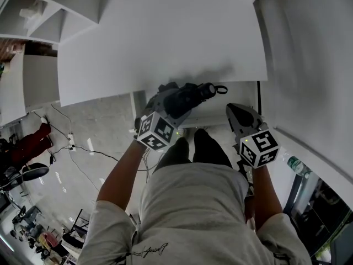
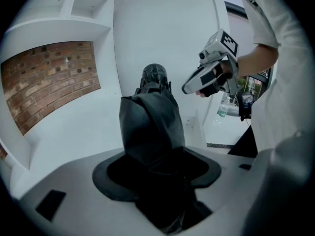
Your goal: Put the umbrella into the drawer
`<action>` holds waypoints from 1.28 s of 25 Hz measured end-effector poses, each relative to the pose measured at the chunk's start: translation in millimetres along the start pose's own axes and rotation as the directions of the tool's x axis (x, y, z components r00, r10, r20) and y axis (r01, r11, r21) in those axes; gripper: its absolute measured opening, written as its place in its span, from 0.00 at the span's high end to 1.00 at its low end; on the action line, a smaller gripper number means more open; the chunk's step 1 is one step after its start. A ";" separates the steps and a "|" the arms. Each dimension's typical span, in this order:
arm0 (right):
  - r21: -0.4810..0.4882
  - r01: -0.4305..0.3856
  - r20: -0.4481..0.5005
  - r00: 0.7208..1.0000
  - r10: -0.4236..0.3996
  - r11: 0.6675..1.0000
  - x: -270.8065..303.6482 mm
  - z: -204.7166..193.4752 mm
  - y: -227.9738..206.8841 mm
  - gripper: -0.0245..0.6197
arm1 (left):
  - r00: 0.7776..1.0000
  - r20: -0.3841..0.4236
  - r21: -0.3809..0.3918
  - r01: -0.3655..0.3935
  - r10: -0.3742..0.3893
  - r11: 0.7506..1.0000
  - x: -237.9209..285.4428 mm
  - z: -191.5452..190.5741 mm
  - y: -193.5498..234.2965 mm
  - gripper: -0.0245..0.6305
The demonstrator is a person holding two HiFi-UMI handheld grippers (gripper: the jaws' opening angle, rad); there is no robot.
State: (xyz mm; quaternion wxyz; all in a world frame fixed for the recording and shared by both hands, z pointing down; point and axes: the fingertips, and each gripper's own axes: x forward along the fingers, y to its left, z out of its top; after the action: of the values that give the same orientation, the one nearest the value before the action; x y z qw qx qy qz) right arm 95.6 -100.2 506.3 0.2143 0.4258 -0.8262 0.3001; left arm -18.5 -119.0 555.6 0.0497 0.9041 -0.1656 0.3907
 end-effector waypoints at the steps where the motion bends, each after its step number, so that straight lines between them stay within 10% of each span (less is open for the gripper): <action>1: 0.002 0.000 -0.002 1.000 0.000 1.000 -0.5 -1.3 -0.3 0.92 | 1.000 -0.007 0.007 0.008 -0.008 1.000 1.3 -1.5 -1.6 0.54; 32: 0.029 -0.006 -0.065 0.998 0.008 1.000 3.8 -25.6 -7.7 0.92 | 0.973 -0.208 0.076 0.120 -0.102 0.990 51.2 -62.7 -19.0 0.54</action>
State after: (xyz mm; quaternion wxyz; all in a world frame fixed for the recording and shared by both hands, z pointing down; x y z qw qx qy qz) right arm 102.5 -88.5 529.6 0.2336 0.4159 -0.8160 0.3264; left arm -22.6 -100.6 636.6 0.0485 0.8685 -0.0915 0.4847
